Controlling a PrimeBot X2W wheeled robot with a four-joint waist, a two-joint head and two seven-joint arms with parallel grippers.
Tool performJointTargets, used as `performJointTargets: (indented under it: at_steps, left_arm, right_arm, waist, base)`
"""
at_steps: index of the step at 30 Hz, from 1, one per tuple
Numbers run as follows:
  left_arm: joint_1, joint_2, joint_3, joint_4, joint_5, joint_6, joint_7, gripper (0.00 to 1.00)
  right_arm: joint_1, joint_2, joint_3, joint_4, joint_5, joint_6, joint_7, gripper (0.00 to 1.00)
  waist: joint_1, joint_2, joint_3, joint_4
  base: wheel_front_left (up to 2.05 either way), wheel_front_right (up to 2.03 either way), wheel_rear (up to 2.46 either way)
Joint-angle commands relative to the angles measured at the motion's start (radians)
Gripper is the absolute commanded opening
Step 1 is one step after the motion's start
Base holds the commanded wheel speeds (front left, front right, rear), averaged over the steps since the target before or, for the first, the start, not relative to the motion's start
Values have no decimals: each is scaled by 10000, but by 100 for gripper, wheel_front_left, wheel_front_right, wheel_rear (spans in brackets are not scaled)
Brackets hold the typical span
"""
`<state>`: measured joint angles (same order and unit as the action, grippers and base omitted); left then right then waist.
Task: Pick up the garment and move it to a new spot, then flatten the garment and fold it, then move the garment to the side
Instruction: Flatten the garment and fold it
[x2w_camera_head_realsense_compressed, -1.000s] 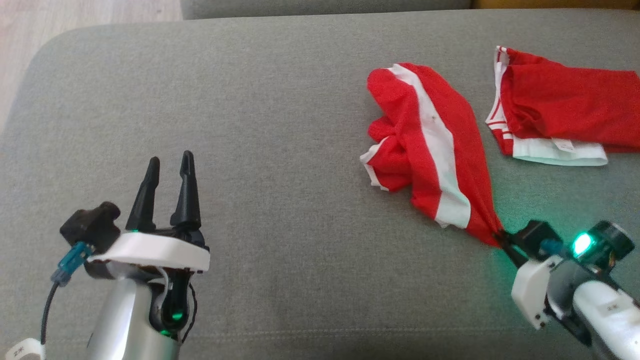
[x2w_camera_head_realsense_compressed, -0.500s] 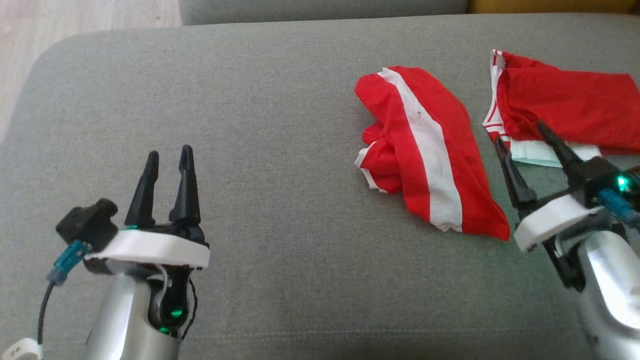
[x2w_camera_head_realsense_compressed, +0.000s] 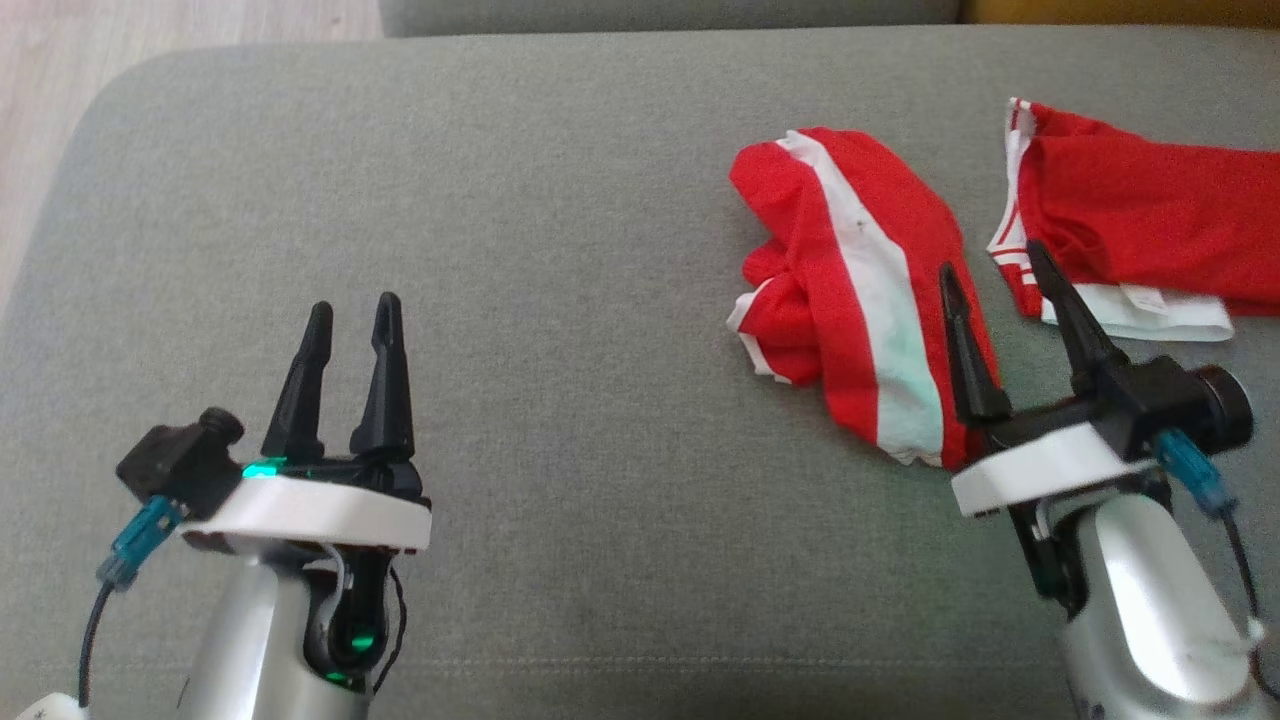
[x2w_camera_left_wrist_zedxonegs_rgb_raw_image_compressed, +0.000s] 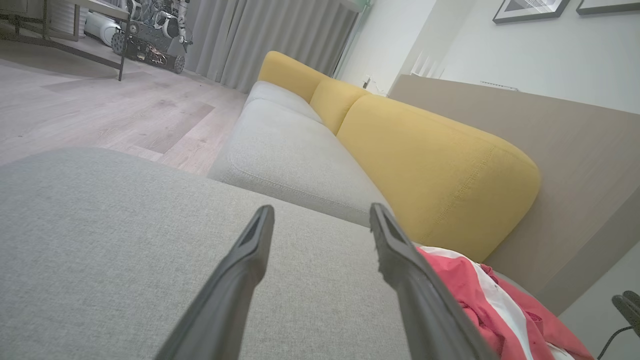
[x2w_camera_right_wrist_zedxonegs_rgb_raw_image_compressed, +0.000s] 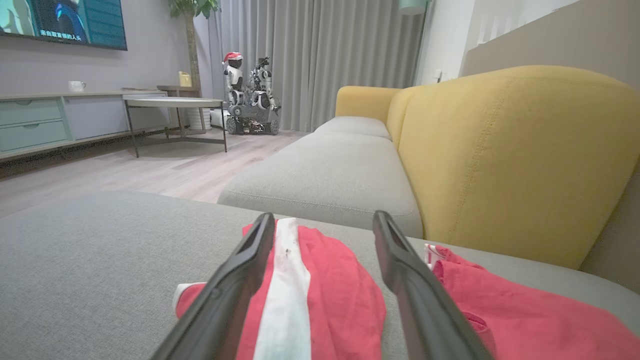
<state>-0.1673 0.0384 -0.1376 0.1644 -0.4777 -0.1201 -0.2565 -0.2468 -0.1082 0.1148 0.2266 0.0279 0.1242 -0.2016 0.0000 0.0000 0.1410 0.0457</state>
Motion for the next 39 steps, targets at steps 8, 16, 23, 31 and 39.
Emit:
performJointTargets:
  at_steps: [8,16,23,31,39]
  left_arm:
    - [-569,118,-10,-92,-142,-44,-53,100]
    - [-815,118,-231,169,-319,-60,-53,100]
    - [-876,118,-335,229,-401,-69,-53,100]
    - [-912,118,-318,307,-406,-76,-53,100]
    - [-795,118,-267,377,-417,-55,-53,100]
  right_arm:
    - [-2313,84,528,1029,559,65,1494,100]
    - [-4340,-368,670,3550,735,65,2798,100]
    - [-5359,-269,237,5455,857,65,3437,100]
    - [-6071,-411,-18,6349,1240,65,2577,0]
    - [-7098,-1226,-410,6317,1081,65,1321,0]
  waist:
    - [0,0,667,636]
    - [0,0,1095,1391]
    - [0,0,1190,1681]
    - [0,0,1134,1717]
    - [0,0,687,1594]
  base:
    - [0,0,0]
    - [0,0,0]
    - [0,0,0]
    - [0,0,0]
    - [0,0,0]
